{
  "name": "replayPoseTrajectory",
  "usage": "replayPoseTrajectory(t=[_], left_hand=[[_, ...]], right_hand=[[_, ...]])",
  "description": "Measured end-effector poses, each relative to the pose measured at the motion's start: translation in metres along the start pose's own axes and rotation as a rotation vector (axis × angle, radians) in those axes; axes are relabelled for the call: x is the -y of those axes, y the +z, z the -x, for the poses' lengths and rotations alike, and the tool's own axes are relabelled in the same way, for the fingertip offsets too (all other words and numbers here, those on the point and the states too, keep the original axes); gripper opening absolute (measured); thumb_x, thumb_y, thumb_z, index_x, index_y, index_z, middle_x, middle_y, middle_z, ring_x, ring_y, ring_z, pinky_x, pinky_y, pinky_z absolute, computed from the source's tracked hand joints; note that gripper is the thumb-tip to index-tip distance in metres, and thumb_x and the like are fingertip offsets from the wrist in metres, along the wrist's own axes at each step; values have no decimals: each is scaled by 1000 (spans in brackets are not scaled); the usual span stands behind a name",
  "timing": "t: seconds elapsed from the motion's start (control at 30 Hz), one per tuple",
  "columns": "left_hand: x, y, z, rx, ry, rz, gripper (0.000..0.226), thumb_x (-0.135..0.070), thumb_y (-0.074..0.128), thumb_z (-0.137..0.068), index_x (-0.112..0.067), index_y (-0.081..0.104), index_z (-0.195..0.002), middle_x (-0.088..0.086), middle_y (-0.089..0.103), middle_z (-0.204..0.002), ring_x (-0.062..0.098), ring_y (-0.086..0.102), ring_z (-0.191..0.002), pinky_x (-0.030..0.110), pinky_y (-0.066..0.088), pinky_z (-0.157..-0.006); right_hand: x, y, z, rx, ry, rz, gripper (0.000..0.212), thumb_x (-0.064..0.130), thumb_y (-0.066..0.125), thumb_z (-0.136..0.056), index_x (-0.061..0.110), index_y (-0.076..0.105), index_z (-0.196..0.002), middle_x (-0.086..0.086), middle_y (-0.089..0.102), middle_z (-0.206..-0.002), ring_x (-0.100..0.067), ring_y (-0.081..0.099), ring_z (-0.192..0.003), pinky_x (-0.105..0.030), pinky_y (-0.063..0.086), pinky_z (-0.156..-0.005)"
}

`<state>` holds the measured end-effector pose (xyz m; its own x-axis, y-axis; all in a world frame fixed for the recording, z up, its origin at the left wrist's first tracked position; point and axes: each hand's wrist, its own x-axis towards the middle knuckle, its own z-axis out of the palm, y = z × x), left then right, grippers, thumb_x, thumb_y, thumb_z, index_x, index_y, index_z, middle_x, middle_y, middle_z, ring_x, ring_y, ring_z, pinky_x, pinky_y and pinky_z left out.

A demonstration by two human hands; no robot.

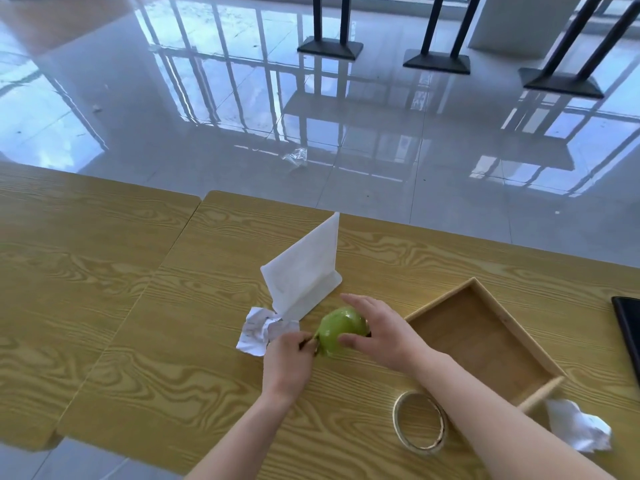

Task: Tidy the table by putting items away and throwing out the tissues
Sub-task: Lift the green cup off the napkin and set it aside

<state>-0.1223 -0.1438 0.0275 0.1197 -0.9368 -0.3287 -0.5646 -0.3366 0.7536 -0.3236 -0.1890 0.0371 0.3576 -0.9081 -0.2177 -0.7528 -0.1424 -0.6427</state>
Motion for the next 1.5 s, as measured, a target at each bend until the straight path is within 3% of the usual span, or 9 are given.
replayPoseTrajectory(t=[0.1, 0.17, 0.4, 0.5, 0.67, 0.93, 1.13, 1.33, 1.5], left_hand=[[4, -2, 12, 132, -243, 355, 25, -10, 59, -91, -6, 74, -72, 15, 65, -62, 21, 60, -53, 37, 54, -60], [11, 2, 21, 189, -382, 518, 19, -5, 61, -91, 2, 73, -78, 16, 65, -65, 25, 61, -54, 37, 55, -59], [30, 16, 43, 248, -566, 634, 20, -2, 57, -93, 12, 69, -84, 21, 64, -66, 27, 60, -54, 35, 54, -51], [33, 18, 44, 212, -533, 604, 25, -8, 54, -96, 6, 72, -84, 23, 70, -71, 27, 64, -57, 40, 59, -56], [36, 15, 44, 157, -371, 386, 29, -13, 50, -96, 3, 69, -82, 20, 72, -77, 23, 67, -56, 38, 58, -53], [57, 12, 57, 149, -147, 97, 21, -24, 54, -95, -17, 72, -88, 6, 70, -75, 25, 66, -72, 49, 56, -73], [60, 13, 60, 93, -113, 65, 19, -28, 65, -90, -20, 71, -106, -9, 68, -88, 9, 65, -81, 27, 54, -74], [55, 17, 59, 81, -88, 57, 16, -23, 67, -89, -19, 68, -73, -7, 62, -59, 4, 55, -57, 23, 45, -55], [59, 12, 68, 11, -46, 47, 21, -22, 66, -89, -19, 66, -68, 1, 64, -60, 3, 49, -52, 25, 44, -53]], right_hand=[[-8, -6, 12, 27, 38, -141, 73, 72, 64, -73, 51, 39, -138, 22, 50, -131, 0, 46, -121, -26, 37, -103], [-15, -4, 18, 47, 69, -192, 60, 64, 67, -77, 52, 47, -133, 25, 55, -124, 2, 51, -116, -25, 40, -101], [-20, 27, 23, 22, 250, -243, 24, 30, 57, -97, 39, 70, -115, 17, 68, -112, -6, 60, -108, -18, 45, -92], [-13, 32, 16, -11, 279, -207, 21, 34, 57, -97, 40, 72, -110, 21, 68, -103, -3, 59, -97, -13, 43, -78], [-8, 38, 0, 17, 324, -171, 21, 32, 57, -96, 33, 72, -111, 5, 71, -115, -19, 62, -108, -36, 49, -96], [-7, 38, 1, -6, 364, -281, 21, 34, 58, -95, 32, 70, -113, 13, 68, -104, -11, 62, -104, -32, 50, -92], [-17, 46, 35, -92, 483, -485, 26, 34, 64, -92, 26, 65, -118, 3, 69, -94, -15, 69, -86, -41, 61, -77], [-12, 64, 45, -126, 499, -520, 30, 15, 66, -91, 31, 62, -116, 0, 67, -99, -19, 69, -88, -42, 62, -76], [-1, 65, 45, -170, 483, -640, 31, 8, 66, -91, 32, 67, -111, -2, 67, -98, -19, 70, -85, -36, 64, -66]])
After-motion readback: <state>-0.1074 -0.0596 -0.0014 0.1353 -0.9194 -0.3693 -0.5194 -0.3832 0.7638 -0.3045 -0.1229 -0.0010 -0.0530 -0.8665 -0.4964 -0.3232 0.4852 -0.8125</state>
